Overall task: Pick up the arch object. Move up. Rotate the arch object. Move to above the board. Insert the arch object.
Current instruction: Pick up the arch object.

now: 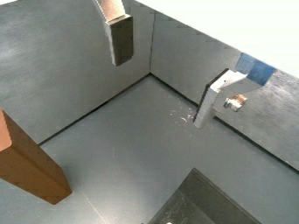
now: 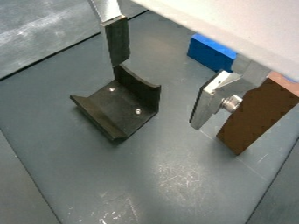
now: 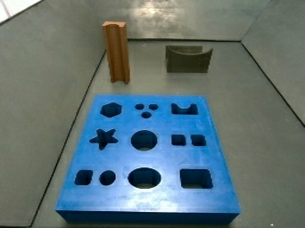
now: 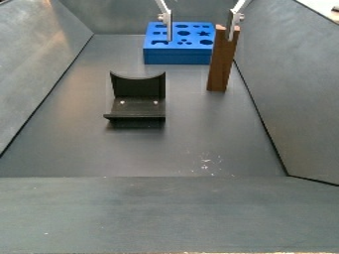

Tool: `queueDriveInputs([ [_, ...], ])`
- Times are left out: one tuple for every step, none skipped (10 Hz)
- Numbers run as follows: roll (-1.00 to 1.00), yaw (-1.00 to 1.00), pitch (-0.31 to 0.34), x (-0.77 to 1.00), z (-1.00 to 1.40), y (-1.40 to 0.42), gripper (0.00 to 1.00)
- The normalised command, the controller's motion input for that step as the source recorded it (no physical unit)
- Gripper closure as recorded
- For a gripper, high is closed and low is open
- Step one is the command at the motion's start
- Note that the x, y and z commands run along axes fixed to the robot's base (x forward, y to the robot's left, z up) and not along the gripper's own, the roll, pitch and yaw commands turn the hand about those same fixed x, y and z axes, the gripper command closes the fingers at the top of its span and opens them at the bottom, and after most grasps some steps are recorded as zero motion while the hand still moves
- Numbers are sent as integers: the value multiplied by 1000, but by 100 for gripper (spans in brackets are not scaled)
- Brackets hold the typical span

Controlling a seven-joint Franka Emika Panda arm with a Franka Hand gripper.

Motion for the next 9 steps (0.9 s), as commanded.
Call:
queueDriveInputs([
  [50, -114, -110, -351, -137, -543, 0],
  [34, -94, -116, -334, -351, -634, 0],
  [64, -123, -149, -451, -340, -720, 0],
  [19, -137, -171, -566, -306, -594, 0],
  [4, -131, -164, -646, -317, -526, 0],
  [7, -114, -143, -703, -306, -497, 0],
  [0, -114, -146, -746, -260, -449, 0],
  [7, -86, -179, -663, -183, -523, 0],
  [0, 0, -166, -309, -163, -443, 0],
])
